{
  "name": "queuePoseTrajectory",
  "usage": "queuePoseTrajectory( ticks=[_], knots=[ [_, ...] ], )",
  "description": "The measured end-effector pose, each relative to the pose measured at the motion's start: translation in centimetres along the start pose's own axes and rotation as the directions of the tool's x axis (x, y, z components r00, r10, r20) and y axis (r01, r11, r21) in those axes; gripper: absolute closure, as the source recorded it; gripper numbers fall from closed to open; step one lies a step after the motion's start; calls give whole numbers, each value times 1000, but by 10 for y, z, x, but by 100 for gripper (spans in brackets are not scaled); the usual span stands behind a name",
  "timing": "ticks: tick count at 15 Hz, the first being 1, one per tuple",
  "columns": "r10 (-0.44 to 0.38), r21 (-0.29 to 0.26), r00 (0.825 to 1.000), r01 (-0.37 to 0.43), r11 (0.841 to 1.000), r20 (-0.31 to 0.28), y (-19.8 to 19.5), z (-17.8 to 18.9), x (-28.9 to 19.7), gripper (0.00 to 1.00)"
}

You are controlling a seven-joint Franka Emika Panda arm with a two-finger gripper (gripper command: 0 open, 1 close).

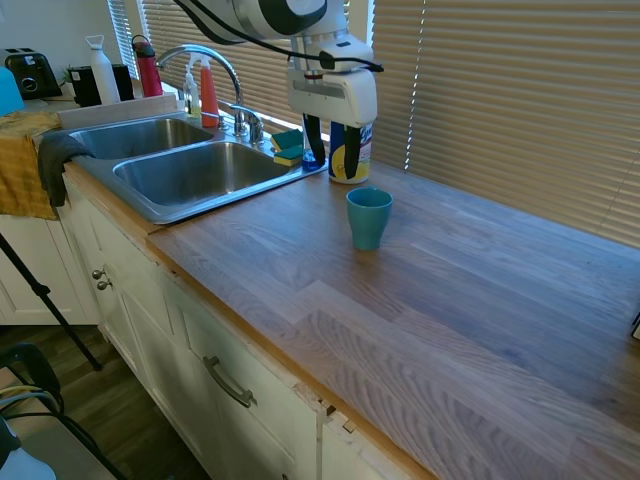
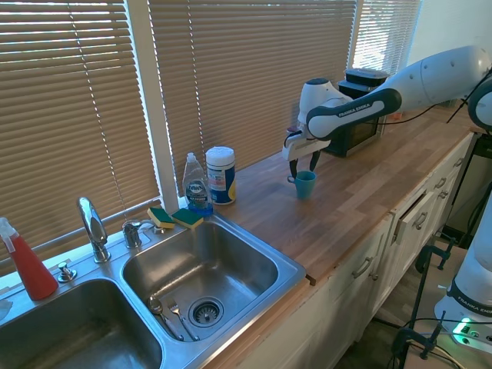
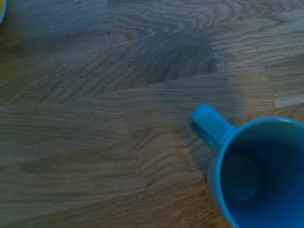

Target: Put the mug in the sink

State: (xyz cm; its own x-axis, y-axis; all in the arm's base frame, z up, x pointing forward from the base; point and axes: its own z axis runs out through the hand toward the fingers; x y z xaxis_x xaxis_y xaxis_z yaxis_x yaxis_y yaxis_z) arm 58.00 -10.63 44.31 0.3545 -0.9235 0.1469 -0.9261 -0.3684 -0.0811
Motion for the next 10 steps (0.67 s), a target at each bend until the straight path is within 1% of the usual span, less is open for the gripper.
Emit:
queuePoseTrajectory(
  ticks=[5,8,9,10],
  knots=[
    [42,-27,999,-41,999,34,-24,45,25,0],
    [48,-66,998,-44,997,50,-26,69,29,0],
    [49,-81,997,-44,996,57,-25,75,28,100],
    [50,-93,997,-44,995,62,-24,80,28,100]
  ],
)
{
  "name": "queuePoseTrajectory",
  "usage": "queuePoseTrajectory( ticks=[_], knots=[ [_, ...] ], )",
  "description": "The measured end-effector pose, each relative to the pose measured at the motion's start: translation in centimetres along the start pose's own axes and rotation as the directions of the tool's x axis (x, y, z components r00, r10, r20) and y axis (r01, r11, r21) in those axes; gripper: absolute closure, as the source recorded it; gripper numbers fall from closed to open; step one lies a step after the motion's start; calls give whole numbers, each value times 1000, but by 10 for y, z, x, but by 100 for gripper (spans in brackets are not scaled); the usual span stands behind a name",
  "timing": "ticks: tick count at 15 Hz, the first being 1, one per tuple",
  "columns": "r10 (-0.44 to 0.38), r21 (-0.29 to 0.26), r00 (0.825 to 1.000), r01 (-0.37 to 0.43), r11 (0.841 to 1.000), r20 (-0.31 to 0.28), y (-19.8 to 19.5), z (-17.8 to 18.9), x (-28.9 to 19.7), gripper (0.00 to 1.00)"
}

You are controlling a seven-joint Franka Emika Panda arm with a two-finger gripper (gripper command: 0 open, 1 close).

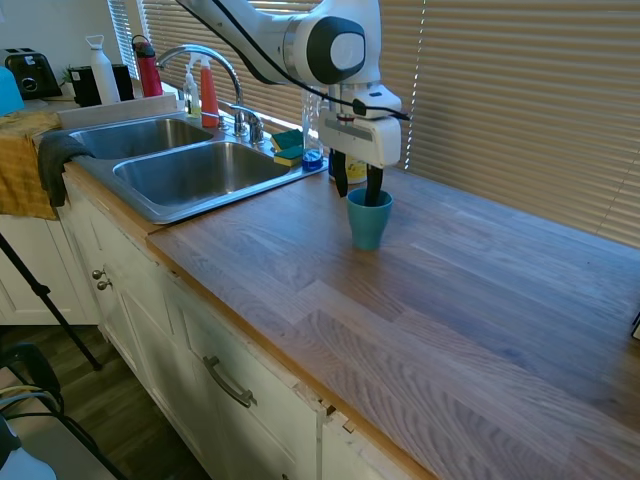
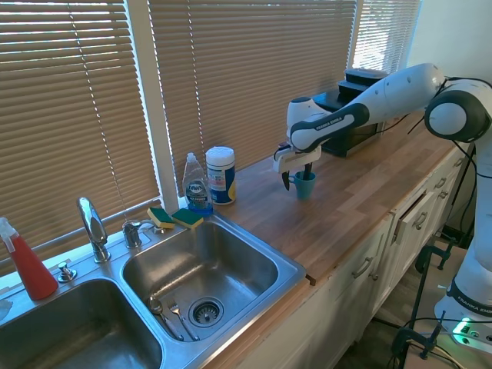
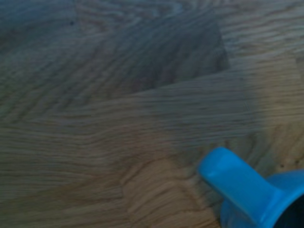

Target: Put the mug in the sink

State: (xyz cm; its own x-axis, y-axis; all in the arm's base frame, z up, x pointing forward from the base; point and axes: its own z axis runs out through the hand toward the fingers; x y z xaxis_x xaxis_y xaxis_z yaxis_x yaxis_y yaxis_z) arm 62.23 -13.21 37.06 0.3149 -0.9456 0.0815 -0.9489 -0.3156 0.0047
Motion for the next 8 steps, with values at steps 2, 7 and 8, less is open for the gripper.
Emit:
queuePoseTrajectory(
  ticks=[2,7,8],
  knots=[
    [6,-21,1000,-6,1000,7,4,5,3,100],
    [9,-36,1000,-9,999,10,7,12,6,100],
    [7,-38,1000,-7,999,11,7,13,7,100]
  ],
)
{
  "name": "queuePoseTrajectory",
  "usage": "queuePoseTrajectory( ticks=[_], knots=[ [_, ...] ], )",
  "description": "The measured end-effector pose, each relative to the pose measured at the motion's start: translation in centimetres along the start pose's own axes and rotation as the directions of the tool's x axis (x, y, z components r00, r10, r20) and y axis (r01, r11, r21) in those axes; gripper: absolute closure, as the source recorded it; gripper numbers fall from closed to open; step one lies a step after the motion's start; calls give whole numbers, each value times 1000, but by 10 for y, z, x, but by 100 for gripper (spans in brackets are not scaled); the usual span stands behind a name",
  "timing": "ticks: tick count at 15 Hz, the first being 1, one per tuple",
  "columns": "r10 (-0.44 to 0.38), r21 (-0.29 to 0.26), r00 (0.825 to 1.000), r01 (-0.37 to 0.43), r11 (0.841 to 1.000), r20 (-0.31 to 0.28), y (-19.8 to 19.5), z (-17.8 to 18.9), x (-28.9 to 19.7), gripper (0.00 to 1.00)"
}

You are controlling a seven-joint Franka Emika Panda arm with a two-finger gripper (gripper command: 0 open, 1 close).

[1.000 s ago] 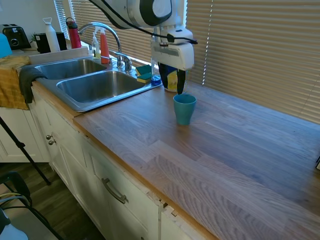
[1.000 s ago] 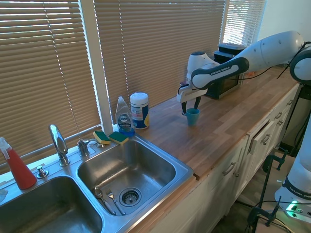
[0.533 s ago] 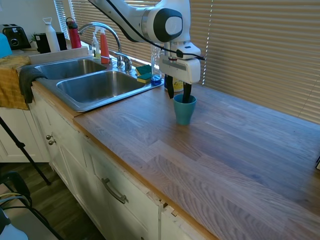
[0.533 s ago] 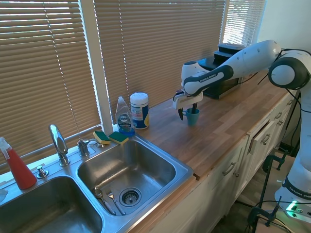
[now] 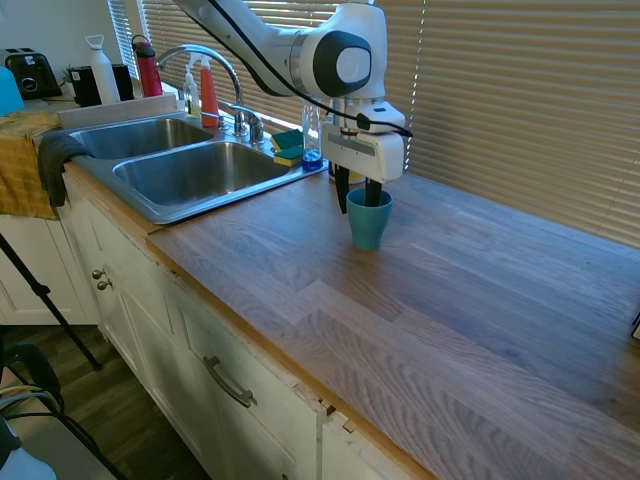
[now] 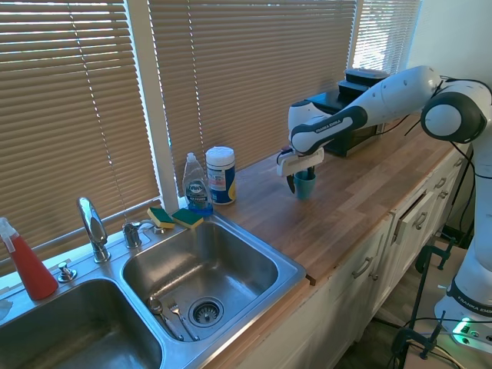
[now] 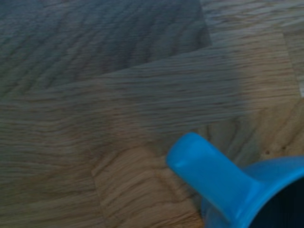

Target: Put the mug in the sink

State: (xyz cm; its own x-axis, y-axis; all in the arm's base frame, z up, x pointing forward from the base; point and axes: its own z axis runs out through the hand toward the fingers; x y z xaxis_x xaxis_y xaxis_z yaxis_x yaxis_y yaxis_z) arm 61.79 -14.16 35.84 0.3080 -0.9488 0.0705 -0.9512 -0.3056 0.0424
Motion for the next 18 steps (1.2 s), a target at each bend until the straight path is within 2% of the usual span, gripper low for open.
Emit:
queuePoseTrajectory(
  ticks=[10,18],
  knots=[
    [-33,6,999,33,999,7,3,-1,4,100],
    [-74,82,997,75,994,-6,8,-52,-19,100]
  ],
)
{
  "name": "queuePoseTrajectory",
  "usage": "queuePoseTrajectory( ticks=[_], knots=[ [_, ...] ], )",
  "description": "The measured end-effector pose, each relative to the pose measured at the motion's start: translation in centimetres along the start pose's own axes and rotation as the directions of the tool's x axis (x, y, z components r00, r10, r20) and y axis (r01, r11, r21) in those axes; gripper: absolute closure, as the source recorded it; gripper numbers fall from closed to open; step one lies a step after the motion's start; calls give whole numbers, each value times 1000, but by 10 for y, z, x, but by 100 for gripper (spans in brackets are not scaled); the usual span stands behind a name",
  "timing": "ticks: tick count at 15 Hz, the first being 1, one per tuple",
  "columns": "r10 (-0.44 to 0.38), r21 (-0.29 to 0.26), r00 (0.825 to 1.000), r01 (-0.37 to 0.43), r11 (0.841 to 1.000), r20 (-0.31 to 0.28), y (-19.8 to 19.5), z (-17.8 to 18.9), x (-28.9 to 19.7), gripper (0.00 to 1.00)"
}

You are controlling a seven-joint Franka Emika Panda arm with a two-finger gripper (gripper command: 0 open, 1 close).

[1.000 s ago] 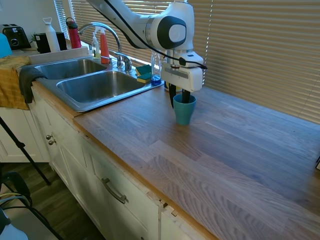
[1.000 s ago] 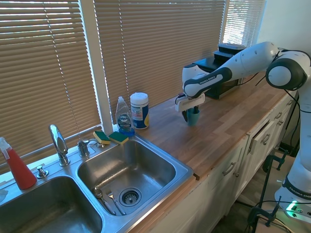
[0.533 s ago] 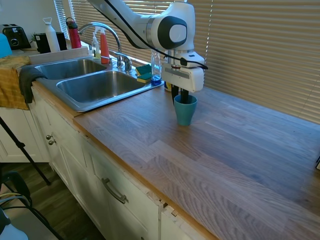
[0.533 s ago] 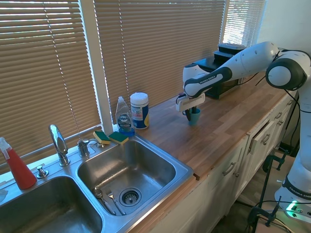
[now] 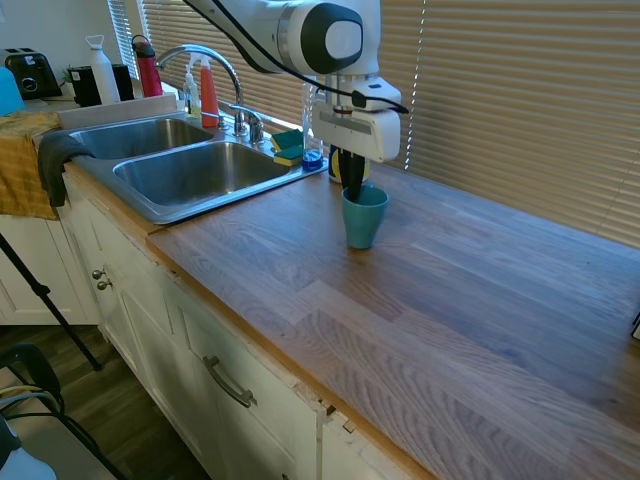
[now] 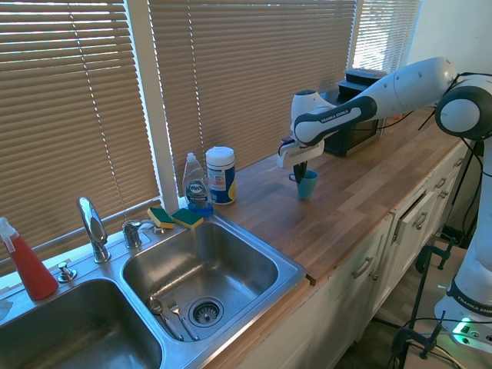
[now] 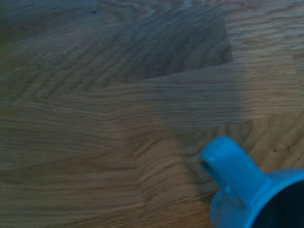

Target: Put the mug in the sink

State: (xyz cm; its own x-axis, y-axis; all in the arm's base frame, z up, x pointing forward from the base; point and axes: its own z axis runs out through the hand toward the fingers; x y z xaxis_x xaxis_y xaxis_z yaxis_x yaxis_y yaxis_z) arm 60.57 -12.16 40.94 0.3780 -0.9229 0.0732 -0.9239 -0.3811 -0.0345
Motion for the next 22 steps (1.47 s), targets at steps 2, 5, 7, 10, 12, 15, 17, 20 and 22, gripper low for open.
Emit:
queuePoseTrajectory(
  ticks=[2,5,7,10,12,15,17,20,22],
  knots=[
    [-22,32,1000,22,999,-8,-2,-21,-16,100],
    [-98,97,995,101,990,-29,-13,-65,-64,100],
    [-169,134,985,173,976,-47,-32,-94,-120,100],
    [-271,149,959,281,948,-83,-68,-110,-209,100],
    [-333,147,937,346,927,-110,-100,-110,-260,100],
    [-400,131,908,415,900,-126,-153,-86,-314,100],
    [-442,115,889,454,883,-118,-182,-61,-347,100],
    [-478,95,873,487,868,-99,-216,-19,-384,100],
    [-476,90,875,483,871,-94,-235,10,-388,100]
  ],
)
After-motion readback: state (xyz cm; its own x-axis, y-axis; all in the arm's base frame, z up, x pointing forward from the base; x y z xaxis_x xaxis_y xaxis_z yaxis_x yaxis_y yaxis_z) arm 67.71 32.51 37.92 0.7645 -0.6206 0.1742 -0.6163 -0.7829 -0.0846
